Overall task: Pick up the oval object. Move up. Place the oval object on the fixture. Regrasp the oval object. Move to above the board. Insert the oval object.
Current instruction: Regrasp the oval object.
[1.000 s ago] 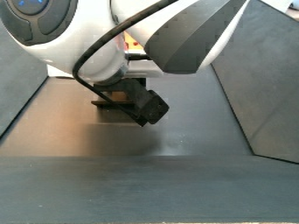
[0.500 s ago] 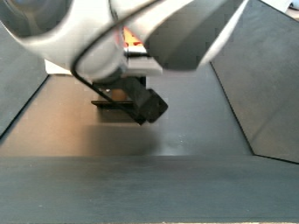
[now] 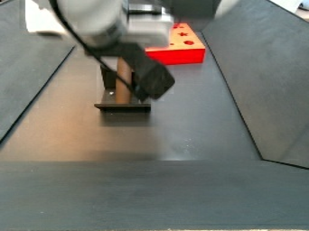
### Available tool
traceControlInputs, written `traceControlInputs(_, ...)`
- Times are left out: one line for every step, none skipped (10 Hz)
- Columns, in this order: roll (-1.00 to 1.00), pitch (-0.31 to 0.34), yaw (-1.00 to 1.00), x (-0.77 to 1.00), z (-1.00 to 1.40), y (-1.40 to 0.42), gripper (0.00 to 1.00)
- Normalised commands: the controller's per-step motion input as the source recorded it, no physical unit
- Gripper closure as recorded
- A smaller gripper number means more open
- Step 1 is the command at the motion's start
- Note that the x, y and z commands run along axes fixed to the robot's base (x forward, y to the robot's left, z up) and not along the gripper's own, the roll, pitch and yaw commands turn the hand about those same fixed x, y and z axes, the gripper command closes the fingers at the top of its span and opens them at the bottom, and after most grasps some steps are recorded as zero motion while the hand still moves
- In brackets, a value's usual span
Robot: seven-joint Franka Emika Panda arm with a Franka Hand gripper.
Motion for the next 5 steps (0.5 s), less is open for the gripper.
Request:
traceControlInputs(0.05,0.001,0.03,-0.03,0.48,0.00,0.00)
traceControlInputs(0.05,0.015,0.03,-0.03,0.29,0.00,0.00)
traceControlInputs(-0.07,-0.042,0.02,-1.00,0.00,0.00,0.00)
traceControlInputs(-0.08,-0.054,0.01,-1.00,-0.03,0.00,0.00)
traceControlInputs(-0.06,-0.087,0.00,-1.00,0.00,0.00,0.00)
